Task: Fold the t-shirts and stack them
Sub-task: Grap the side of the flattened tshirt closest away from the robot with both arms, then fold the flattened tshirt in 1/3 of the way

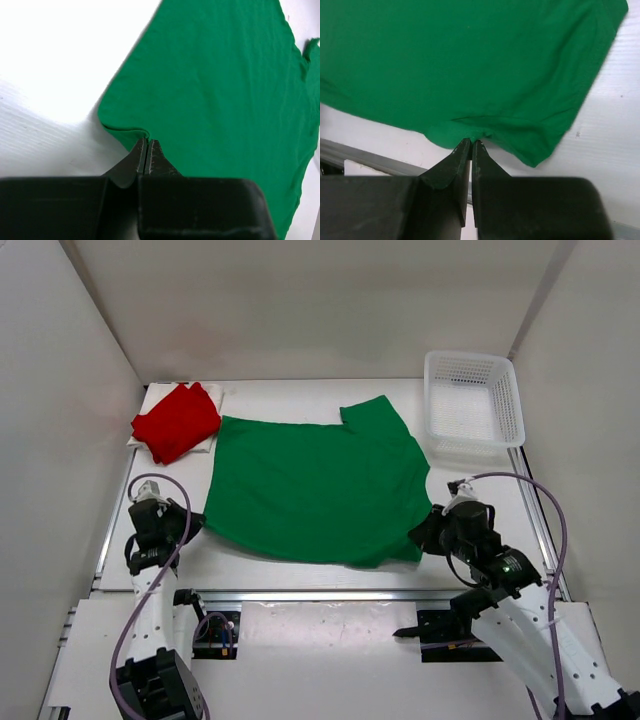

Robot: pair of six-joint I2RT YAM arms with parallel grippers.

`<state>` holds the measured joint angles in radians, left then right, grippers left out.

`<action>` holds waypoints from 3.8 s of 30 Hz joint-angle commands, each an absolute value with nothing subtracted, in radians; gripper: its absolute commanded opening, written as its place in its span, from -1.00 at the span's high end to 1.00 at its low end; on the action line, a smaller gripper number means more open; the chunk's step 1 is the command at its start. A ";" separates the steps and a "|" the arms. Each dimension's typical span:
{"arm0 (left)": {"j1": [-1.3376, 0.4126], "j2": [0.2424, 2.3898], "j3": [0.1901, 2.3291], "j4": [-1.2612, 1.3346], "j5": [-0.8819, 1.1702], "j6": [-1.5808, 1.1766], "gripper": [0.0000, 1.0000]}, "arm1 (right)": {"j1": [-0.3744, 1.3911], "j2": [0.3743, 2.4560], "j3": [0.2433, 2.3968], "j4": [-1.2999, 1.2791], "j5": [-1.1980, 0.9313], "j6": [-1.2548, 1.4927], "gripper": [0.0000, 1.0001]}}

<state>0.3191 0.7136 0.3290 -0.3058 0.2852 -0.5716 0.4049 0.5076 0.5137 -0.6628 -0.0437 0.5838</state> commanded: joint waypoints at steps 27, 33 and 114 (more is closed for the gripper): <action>0.225 1.422 0.693 0.041 0.205 -0.776 0.99 | 0.092 1.532 1.021 -0.129 -0.158 0.439 1.00; 0.232 1.523 0.759 0.023 0.227 -0.759 0.44 | 0.112 1.725 1.170 -0.130 -0.153 0.417 1.00; -0.535 1.486 0.511 0.305 0.210 -0.831 0.39 | 0.345 1.991 1.237 0.194 -0.497 0.687 0.81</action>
